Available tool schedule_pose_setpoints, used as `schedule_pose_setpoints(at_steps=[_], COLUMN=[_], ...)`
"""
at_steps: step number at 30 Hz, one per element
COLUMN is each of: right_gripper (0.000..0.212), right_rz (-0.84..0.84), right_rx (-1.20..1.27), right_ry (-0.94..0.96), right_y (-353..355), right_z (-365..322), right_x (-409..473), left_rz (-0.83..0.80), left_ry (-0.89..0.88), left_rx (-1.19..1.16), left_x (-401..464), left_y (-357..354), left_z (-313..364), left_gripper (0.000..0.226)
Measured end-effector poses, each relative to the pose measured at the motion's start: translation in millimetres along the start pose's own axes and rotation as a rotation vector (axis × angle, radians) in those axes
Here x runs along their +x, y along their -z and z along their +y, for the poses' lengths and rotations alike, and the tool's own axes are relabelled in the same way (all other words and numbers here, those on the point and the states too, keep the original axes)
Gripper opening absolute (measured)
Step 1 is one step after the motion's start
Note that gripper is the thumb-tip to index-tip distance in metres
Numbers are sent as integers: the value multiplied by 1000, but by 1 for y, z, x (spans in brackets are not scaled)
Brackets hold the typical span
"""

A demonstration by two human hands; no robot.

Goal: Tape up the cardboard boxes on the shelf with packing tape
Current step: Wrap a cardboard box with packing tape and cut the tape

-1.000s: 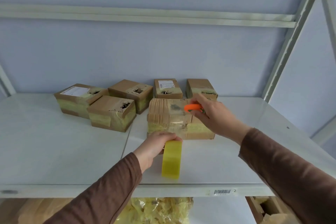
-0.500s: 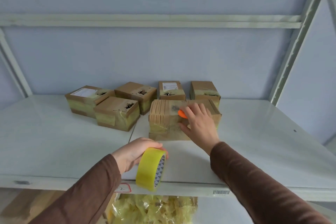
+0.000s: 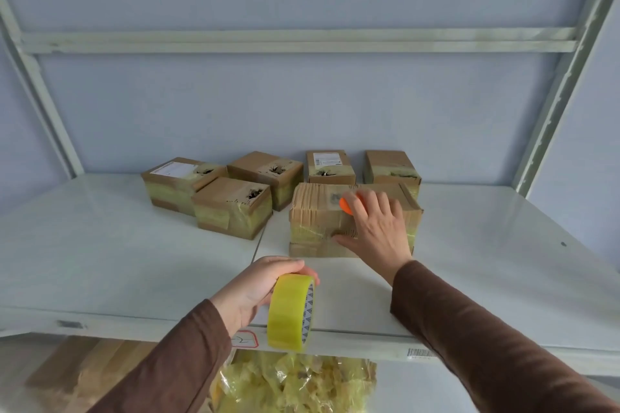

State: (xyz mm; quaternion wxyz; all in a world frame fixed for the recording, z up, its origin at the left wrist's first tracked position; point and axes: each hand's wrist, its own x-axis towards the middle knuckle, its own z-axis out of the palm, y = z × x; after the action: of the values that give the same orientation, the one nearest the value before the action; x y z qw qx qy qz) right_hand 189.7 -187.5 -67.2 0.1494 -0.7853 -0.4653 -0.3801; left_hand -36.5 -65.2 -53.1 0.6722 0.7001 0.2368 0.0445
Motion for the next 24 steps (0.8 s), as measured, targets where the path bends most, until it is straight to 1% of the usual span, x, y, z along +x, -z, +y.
schedule_pose_setpoints(at_steps=[2, 3, 4, 5, 8, 9, 10, 13, 15, 17, 18, 19, 20, 21, 22, 23, 24], right_gripper=[89, 88, 82, 72, 25, 18, 16, 29, 50, 72, 77, 79, 77, 72, 65, 56, 46], right_rz=[-29, -43, -44, -24, 170, 199, 187, 26, -154, -311, -357, -394, -425, -450, -465, -465, -456], right_rx=[-9, 10, 58, 147, 570, 722, 865, 1149, 1289, 1328, 1300, 1295, 1318, 1363, 1402, 1418, 1404], right_ry=[28, 11, -27, -68, -146, -178, -221, -309, -369, -378, -353, -321, -295, -275, -258, -244, -239], right_y=[3, 7, 12, 19, 44, 52, 59, 71, 74, 71, 69, 67, 65, 61, 57, 52, 46], right_z=[1, 1, 0, -3, -20, -29, -39, -69, -86, -101, -108, -117, -124, -131, -137, -143, -149], right_x=[-3, -2, 1, 3, 10, 10, 8, -1, -2, 3, 6, 9, 12, 15, 17, 18, 19], left_rz=[-10, -14, -19, -19, 10, 19, 25, 40, 72, 91, 82, 58, 31, 17, 23, 40, 56], left_ry=[-3, -10, -25, -47, -141, -175, -210, -292, -316, -339, -351, -364, -383, -407, -413, -411, -407], left_rx=[1, 1, -1, -2, 13, 33, 74, 258, 376, 488, 533, 569, 614, 663, 712, 749, 771], left_x=[-1, -1, -2, -2, -5, -7, -9, -17, -20, -23, -25, -27, -29, -30, -30, -30, -31], left_y=[-2, -3, -4, -5, 0, 3, 8, 29, 45, 57, 62, 66, 69, 71, 75, 80, 86], left_z=[0, 0, 1, 3, 10, 12, 15, 22, 27, 31, 33, 33, 34, 34, 34, 32, 30], left_gripper=[33, 33, 32, 32, 30, 30, 30, 28, 25, 24, 23, 21, 26, 42, 53, 58, 55])
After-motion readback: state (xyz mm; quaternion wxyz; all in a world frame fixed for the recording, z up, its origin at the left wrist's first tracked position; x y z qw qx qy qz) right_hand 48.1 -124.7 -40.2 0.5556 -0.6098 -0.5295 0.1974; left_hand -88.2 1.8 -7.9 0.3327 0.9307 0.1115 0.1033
